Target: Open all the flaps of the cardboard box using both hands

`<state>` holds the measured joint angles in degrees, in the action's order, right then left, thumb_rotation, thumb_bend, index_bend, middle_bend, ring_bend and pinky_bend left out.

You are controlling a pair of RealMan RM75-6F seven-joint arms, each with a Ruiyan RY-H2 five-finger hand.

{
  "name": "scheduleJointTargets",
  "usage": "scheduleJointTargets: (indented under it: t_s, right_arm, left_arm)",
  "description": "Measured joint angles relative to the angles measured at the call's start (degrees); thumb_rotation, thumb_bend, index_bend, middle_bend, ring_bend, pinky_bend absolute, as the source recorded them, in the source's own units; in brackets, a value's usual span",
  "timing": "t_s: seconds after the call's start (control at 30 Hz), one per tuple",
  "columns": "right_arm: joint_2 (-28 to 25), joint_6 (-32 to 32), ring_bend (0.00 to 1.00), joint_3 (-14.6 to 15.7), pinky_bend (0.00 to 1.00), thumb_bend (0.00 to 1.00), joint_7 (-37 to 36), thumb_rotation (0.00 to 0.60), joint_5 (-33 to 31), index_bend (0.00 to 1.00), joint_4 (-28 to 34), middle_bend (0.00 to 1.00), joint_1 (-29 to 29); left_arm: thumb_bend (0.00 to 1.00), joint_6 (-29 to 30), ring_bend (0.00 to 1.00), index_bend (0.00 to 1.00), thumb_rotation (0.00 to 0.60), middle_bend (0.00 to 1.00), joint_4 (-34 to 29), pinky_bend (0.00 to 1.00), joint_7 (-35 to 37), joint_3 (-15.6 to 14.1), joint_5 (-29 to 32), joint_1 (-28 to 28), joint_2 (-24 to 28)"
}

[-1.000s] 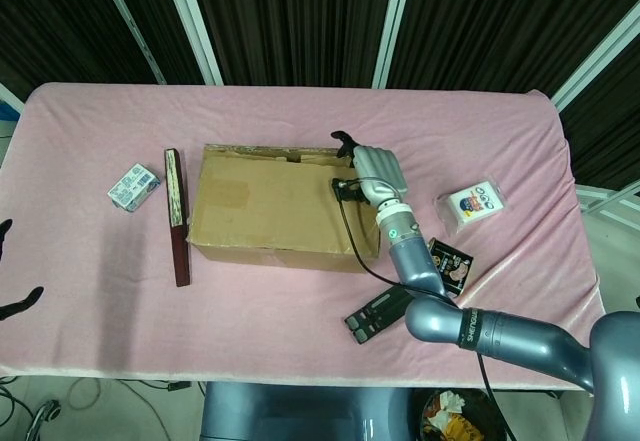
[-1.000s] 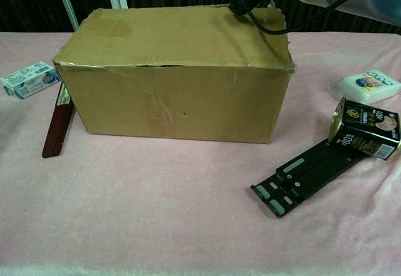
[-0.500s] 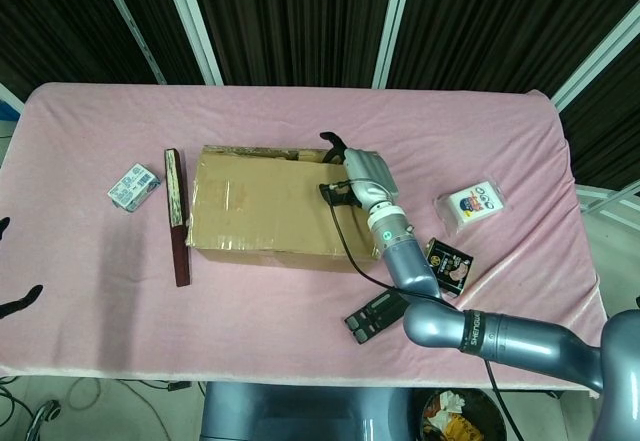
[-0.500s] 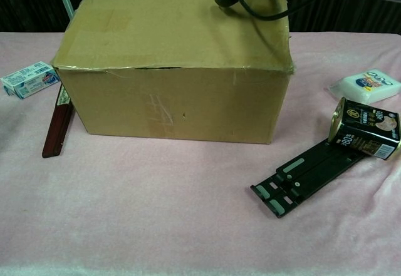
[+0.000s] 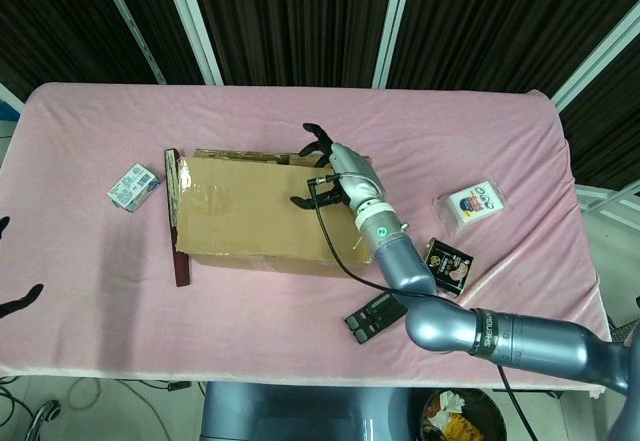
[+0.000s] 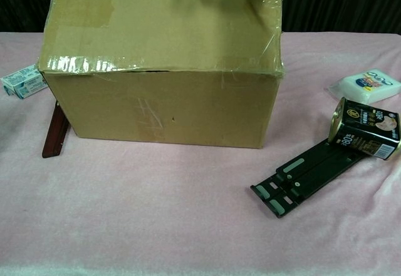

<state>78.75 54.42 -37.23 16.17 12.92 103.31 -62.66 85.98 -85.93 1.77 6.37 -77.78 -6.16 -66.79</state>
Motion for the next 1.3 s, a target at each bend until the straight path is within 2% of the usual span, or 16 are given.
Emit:
scheduleJointTargets:
  t_s: [0.2,0.57,0.77,1.0,1.3]
  right_arm:
    - [-2.4,-0.1,0.39,-0.2,0.47,0.21,-0.3,0.600,-2.5,0.05,2.6,0.28,-0.7]
    - [-5.9,-2.3,0.39,-0.1,0.48,0.20,-0.9,0.600,-2.4,0.05,5.4,0.28,-2.0]
    - [-9.7,-6.4,0.41,2.5,0.48,0.20,1.5,0.600,-1.3,0.05,7.2,0.30,-2.7]
    - [-12.4,-7.6,0.42,5.4,0.48,0.19,4.3,0.596,2.2,0.05,10.3,0.30,-4.5]
    - [-15.7,-8.7,0.42,8.2,0.48,0.19,8.2,0.593,0.6,0.05,13.3,0.30,-9.6]
  left_arm:
    - [0.13,-0.2,0.00,0.00,0.600,0.00,-0.1,0.00,0.1,0.1,-0.1,0.1,0.0]
    - [0.13,-0.4,0.00,0.00,0.600,0.00,-0.2,0.00,0.0,0.3,-0.1,0.1,0.0]
    - [0.13,-0.5,0.00,0.00,0.600,0.00,-0.6,0.00,0.4,0.5,0.1,0.2,0.1]
    - [0.13,-0.6,0.00,0.00,0.600,0.00,-0.8,0.00,0.5,0.6,0.0,0.3,0.1]
    - [0.13,-0.7,0.00,0.00,0.600,0.00,-0.9,0.00,0.7,0.7,-0.1,0.3,0.2]
